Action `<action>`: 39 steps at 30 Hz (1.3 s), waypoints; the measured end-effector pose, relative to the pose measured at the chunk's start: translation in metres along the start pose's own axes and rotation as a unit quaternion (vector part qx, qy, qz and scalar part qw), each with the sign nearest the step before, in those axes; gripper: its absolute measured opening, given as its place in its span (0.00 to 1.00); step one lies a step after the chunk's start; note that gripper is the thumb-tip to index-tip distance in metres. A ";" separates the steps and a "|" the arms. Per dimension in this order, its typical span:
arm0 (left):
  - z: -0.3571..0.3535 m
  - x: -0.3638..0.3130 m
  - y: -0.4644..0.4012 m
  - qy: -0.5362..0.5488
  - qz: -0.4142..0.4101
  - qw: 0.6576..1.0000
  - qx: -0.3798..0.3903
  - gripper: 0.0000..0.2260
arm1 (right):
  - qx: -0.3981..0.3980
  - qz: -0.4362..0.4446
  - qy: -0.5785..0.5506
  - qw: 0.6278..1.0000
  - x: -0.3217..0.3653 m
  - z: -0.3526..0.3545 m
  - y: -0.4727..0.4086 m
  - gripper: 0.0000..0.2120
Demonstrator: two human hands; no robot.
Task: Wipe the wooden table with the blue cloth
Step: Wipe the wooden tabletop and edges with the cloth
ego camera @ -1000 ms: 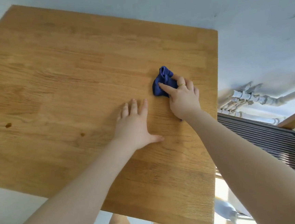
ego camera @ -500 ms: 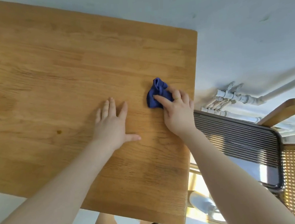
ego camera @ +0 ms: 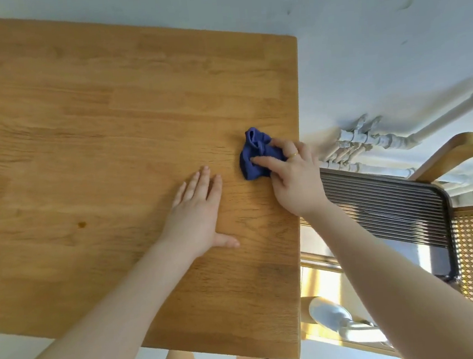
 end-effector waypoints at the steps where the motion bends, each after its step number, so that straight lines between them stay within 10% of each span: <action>1: 0.000 0.000 -0.001 0.005 0.000 1.000 0.000 0.55 | 0.011 0.027 -0.009 1.000 0.010 -0.001 0.015 0.21; 5: -0.001 0.001 -0.002 0.016 -0.002 1.000 0.007 0.56 | 0.065 0.095 -0.031 0.993 0.019 -0.002 0.036 0.20; 11: -0.001 0.002 -0.002 -0.005 -0.008 1.000 0.013 0.55 | 0.018 -0.074 0.009 0.997 -0.001 -0.002 -0.011 0.22; 20: 0.005 0.032 0.020 -0.034 -0.061 0.998 -0.006 0.58 | 0.045 0.035 -0.006 0.998 0.071 -0.014 0.073 0.20; 27: -0.013 0.072 0.053 -0.046 -0.079 0.996 -0.013 0.55 | -0.005 -0.147 0.037 0.988 0.058 -0.012 0.048 0.21; 36: -0.026 0.096 0.067 -0.097 -0.075 0.991 -0.044 0.51 | 0.082 0.058 0.032 0.994 0.135 -0.037 0.091 0.21; 39: -0.029 0.097 0.064 -0.089 -0.076 0.992 -0.035 0.52 | 0.010 -0.097 0.056 0.994 0.093 -0.020 0.074 0.20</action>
Point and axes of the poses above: each hand's wrist, its own y-axis away from the middle knuckle, its own z-axis out of the back of the hand, x = y × z, the point moved 6 cm from there along -y, towards the middle knuckle, and after that the axes turned 10 degrees about z, right-handed, at the moved point
